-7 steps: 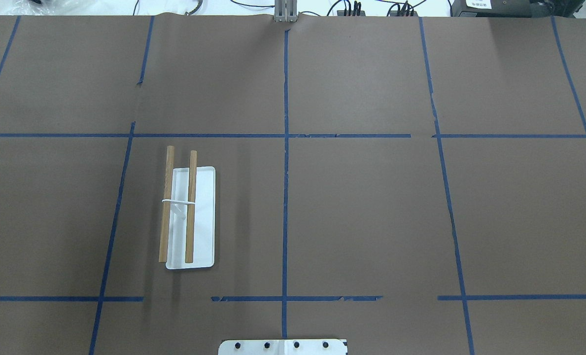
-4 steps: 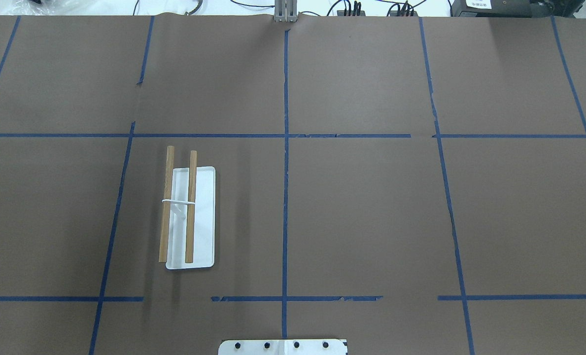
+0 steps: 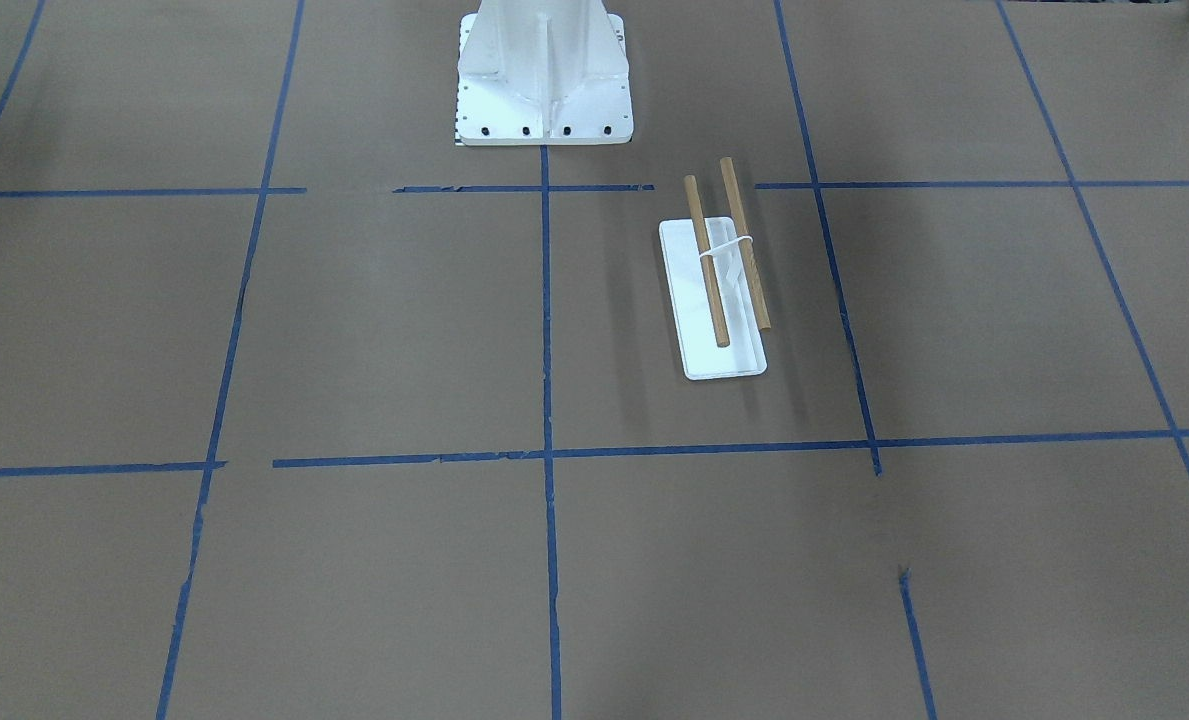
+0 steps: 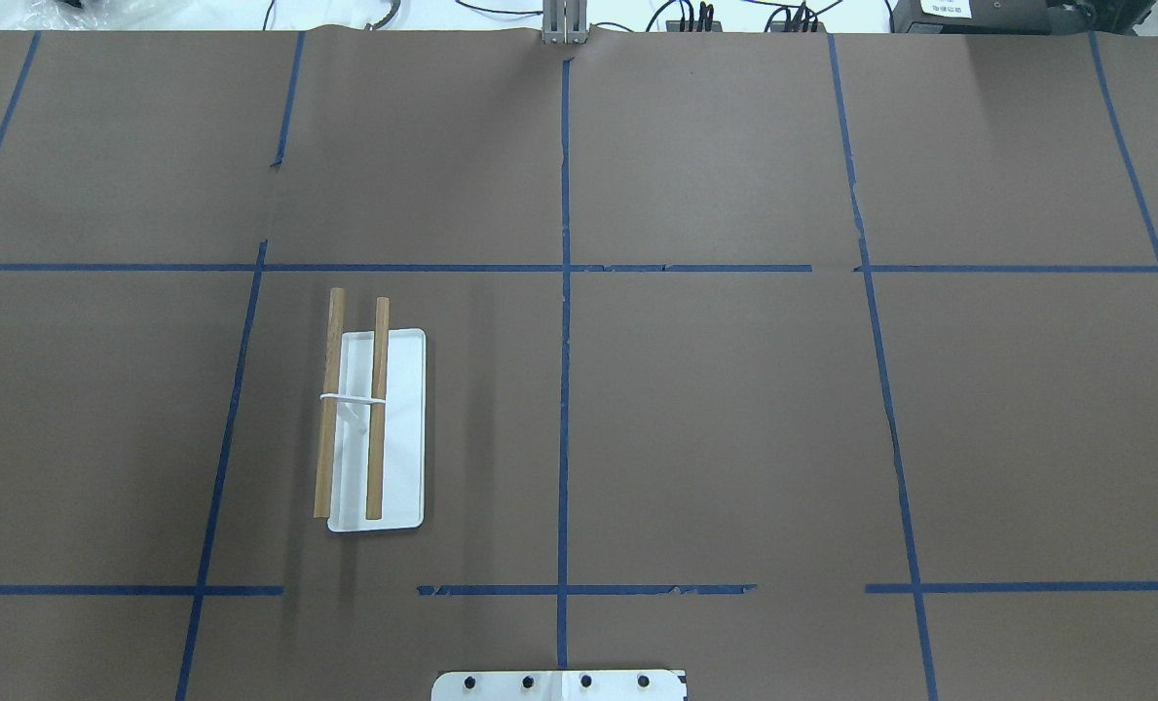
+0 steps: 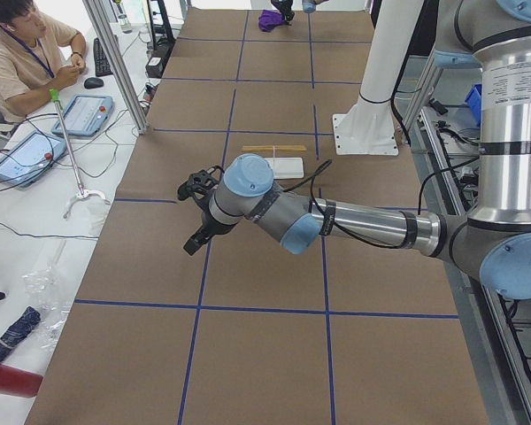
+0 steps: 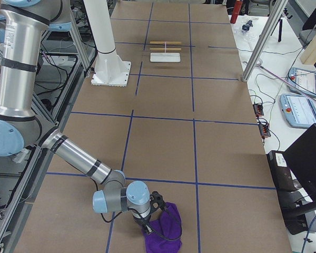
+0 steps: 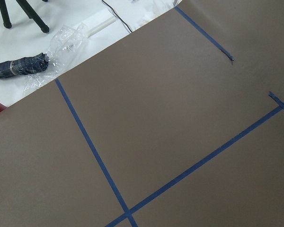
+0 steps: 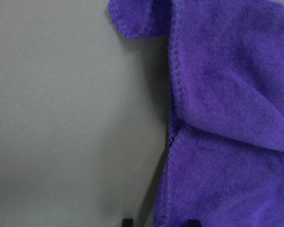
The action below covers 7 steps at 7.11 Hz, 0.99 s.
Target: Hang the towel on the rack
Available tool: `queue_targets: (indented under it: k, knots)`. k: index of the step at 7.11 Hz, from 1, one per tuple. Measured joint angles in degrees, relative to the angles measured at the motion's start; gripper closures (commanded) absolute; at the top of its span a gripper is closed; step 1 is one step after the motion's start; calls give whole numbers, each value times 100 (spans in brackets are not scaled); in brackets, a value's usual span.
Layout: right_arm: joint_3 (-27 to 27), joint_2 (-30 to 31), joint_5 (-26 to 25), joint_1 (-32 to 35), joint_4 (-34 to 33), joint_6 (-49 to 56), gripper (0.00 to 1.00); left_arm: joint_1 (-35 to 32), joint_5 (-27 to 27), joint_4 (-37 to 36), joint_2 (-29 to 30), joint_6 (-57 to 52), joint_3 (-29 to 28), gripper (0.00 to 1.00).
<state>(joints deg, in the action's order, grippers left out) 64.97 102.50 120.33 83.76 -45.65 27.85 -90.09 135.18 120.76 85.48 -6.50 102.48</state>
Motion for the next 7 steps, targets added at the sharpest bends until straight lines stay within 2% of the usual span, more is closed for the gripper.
queue_targets:
  k: [4, 7]
  knots:
    - [99, -74, -2, 0, 4, 58, 100, 0, 0, 0, 3, -8, -6, 0]
    - [819, 14, 135, 261, -16, 74, 100, 0, 2, 15, 4, -19, 8, 0]
